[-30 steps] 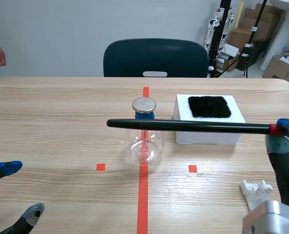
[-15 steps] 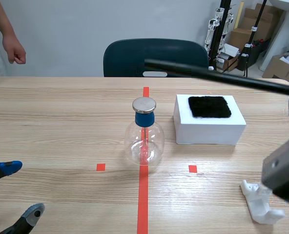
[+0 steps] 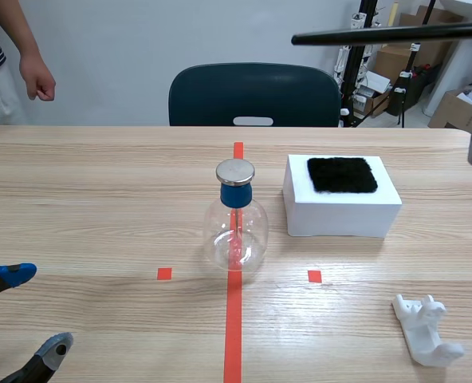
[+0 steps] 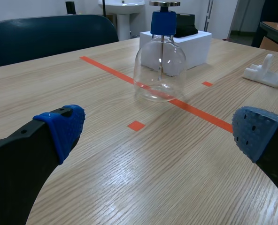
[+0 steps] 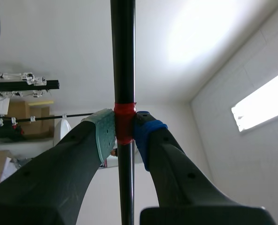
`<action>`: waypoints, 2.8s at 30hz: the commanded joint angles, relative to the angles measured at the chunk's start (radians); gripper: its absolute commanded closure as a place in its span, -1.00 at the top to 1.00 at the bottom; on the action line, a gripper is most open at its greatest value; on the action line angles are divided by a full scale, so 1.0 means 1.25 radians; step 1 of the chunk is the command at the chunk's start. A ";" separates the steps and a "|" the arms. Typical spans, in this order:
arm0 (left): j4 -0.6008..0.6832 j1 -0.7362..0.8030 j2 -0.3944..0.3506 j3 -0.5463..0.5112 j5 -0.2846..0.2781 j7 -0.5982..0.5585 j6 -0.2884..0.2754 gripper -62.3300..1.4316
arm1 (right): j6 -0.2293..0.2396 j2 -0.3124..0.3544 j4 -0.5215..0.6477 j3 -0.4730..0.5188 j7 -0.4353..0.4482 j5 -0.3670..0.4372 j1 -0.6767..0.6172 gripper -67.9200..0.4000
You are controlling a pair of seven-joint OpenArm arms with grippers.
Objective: Do the electroscope experiment. rub the rod on the fur
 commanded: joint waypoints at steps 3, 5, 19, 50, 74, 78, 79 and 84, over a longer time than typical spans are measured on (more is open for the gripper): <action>0.009 -0.002 -0.009 -0.008 -0.009 -0.012 0.001 1.00 | 0.044 0.103 -0.034 -0.046 -0.004 0.041 0.114 -0.98; 0.009 -0.002 -0.009 -0.008 -0.009 -0.012 0.001 1.00 | 0.115 0.153 -0.056 -0.087 -0.003 0.058 0.178 -0.98; 0.009 -0.002 -0.009 -0.008 -0.009 -0.014 0.001 1.00 | 0.201 0.229 -0.121 -0.326 -0.176 -0.031 0.462 -0.98; 0.009 -0.002 -0.009 -0.008 -0.009 -0.014 0.001 1.00 | 0.297 0.086 -0.445 -0.615 -0.172 -0.094 0.743 -0.98; 0.009 -0.002 -0.009 -0.008 -0.008 -0.014 0.001 1.00 | 0.297 0.010 -0.551 -0.618 -0.058 -0.144 0.744 -0.98; 0.009 -0.002 -0.009 -0.008 -0.008 -0.014 0.001 1.00 | 0.297 0.008 -0.551 -0.629 -0.043 -0.155 0.744 -0.98; 0.009 -0.002 -0.009 -0.008 -0.008 -0.014 0.001 1.00 | 0.297 0.005 -0.551 -0.632 -0.042 -0.156 0.744 -0.98; 0.009 -0.002 -0.009 -0.008 -0.008 -0.014 0.001 1.00 | 0.297 -0.014 -0.551 -0.646 -0.063 -0.150 0.744 -0.98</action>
